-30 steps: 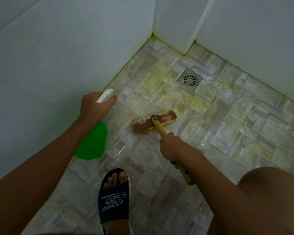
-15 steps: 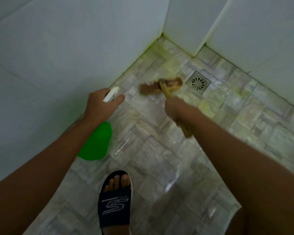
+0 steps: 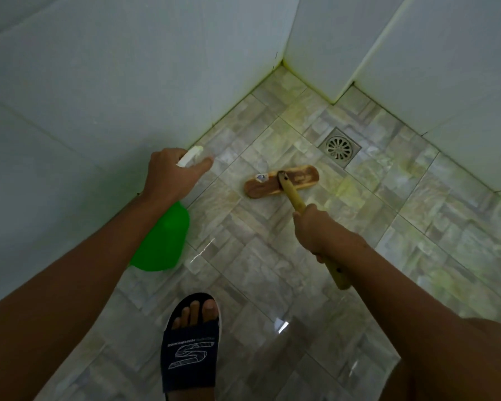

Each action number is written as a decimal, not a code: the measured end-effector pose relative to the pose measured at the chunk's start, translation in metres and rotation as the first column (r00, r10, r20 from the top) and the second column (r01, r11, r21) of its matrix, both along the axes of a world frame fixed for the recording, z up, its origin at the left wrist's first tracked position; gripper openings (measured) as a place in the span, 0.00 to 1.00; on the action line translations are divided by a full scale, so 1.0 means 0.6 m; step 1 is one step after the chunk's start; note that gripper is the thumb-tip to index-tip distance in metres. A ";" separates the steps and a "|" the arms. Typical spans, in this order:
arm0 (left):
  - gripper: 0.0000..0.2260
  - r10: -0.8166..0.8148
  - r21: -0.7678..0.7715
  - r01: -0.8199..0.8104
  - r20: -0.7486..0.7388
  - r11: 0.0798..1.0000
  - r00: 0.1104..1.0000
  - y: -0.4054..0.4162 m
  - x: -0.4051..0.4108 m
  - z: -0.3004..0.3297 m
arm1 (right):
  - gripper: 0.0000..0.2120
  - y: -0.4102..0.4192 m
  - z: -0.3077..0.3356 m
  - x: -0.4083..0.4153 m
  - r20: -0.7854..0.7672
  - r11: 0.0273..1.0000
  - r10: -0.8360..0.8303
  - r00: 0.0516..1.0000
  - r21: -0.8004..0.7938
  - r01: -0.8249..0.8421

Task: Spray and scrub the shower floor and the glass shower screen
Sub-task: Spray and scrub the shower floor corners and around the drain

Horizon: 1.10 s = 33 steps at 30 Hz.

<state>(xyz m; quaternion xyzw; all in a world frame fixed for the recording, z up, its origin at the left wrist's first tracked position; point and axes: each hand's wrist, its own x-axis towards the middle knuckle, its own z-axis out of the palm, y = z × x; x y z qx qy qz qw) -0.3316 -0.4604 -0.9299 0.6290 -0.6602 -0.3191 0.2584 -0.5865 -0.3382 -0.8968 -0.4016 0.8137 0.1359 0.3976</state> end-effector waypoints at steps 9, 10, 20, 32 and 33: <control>0.27 0.144 -0.140 -0.142 0.004 0.980 0.990 -0.045 0.007 0.011 | 0.21 -0.050 0.008 0.006 0.036 0.912 0.391 0.919 -0.145 -0.383; 0.28 0.143 -0.147 -0.141 0.001 0.979 0.990 -0.050 0.009 0.012 | 0.21 -0.086 0.007 0.003 0.013 0.883 0.446 0.895 -0.167 -0.438; 0.26 -0.057 -0.129 0.051 -0.042 0.990 0.998 -0.059 -0.019 -0.002 | 0.24 -0.379 -0.002 -0.063 -0.196 0.848 0.466 0.863 -0.178 -0.499; 0.31 -0.090 -0.134 0.087 -0.016 0.987 0.996 -0.096 -0.068 -0.002 | 0.21 -0.343 0.003 -0.176 -0.124 0.918 0.332 0.935 -0.185 -0.351; 0.31 -0.089 -0.133 0.086 -0.022 0.987 0.996 -0.097 -0.068 -0.002 | 0.22 -0.319 0.005 -0.191 -0.122 0.925 0.339 0.933 -0.139 -0.355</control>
